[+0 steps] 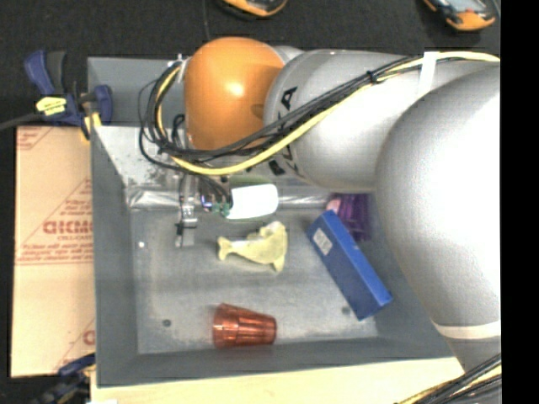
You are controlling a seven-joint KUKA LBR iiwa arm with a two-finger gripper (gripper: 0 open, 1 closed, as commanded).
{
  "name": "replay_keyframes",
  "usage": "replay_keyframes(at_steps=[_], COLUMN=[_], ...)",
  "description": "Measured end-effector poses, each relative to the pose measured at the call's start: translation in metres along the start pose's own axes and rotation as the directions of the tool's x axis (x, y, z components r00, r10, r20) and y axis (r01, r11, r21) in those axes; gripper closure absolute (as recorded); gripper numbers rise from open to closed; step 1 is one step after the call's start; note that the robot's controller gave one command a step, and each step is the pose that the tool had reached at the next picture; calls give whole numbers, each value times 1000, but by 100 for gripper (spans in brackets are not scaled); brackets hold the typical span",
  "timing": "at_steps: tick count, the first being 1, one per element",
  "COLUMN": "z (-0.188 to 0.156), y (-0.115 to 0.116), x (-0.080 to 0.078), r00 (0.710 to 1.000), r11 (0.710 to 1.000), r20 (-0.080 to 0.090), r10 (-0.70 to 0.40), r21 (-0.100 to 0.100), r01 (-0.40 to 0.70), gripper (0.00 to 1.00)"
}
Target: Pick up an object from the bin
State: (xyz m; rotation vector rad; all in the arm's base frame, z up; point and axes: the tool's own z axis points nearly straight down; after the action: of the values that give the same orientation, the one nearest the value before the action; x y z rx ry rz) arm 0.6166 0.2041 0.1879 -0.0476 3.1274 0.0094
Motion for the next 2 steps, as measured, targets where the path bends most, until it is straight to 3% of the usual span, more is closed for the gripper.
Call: replay_keyframes(at_steps=[1,2], z=[53,71], y=[-68,-77], x=[37,1], r00=[999,999], r11=[999,999], r20=[-11,13], r10=[44,-47], r21=[3,-2], r01=[-44,47], gripper=[0,0])
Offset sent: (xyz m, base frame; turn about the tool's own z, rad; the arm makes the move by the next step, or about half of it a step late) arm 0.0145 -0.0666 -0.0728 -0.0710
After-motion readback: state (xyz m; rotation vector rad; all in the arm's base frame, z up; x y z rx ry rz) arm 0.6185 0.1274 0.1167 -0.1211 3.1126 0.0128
